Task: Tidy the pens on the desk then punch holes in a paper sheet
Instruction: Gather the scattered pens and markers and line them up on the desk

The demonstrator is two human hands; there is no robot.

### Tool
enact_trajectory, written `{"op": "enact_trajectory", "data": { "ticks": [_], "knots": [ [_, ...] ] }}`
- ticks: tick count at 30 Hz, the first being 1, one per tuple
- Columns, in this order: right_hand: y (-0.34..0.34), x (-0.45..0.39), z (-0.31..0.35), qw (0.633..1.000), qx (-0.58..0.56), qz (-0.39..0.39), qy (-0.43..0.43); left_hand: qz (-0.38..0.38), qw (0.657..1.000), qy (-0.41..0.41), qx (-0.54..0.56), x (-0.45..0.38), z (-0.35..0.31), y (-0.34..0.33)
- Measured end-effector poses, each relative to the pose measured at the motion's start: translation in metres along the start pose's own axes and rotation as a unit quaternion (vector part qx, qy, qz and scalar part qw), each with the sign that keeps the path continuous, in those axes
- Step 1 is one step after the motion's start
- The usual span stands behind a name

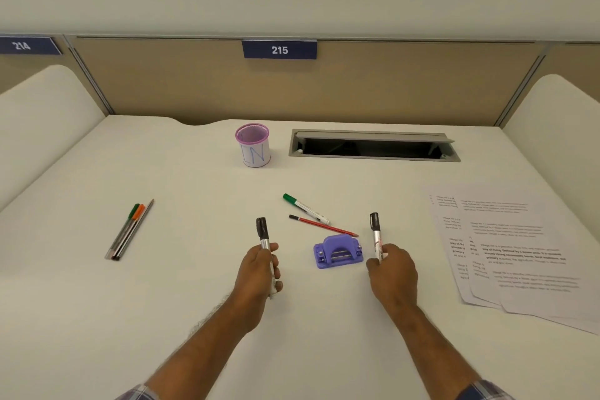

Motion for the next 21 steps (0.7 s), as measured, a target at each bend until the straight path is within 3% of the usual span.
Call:
{"op": "enact_trajectory", "data": {
  "ticks": [5, 10, 15, 21],
  "knots": [
    [-0.006, 0.031, 0.040, 0.983, -0.107, 0.064, 0.133, -0.015, 0.997, 0.036, 0.059, 0.012, -0.001, -0.023],
    [-0.028, 0.076, 0.080, 0.947, -0.206, 0.178, 0.168, 0.066, 0.998, -0.009, -0.011, 0.011, -0.014, -0.043],
    [-0.052, 0.095, 0.099, 0.943, -0.203, 0.202, 0.171, 0.078, 0.989, -0.067, -0.107, 0.005, -0.028, -0.029],
    [-0.069, 0.105, 0.131, 0.934, -0.139, 0.229, 0.238, 0.071, 0.995, -0.033, -0.062, -0.014, -0.033, 0.008]
  ]
}}
Point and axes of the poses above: each hand's wrist, its own x-axis away from the middle knuckle, its own y-axis out of the back of the hand, z = x × y, the point moved 9 cm from there along -x, towards the middle knuckle, and after that the axes turned 10 degrees about -y, right-handed, at the moved point
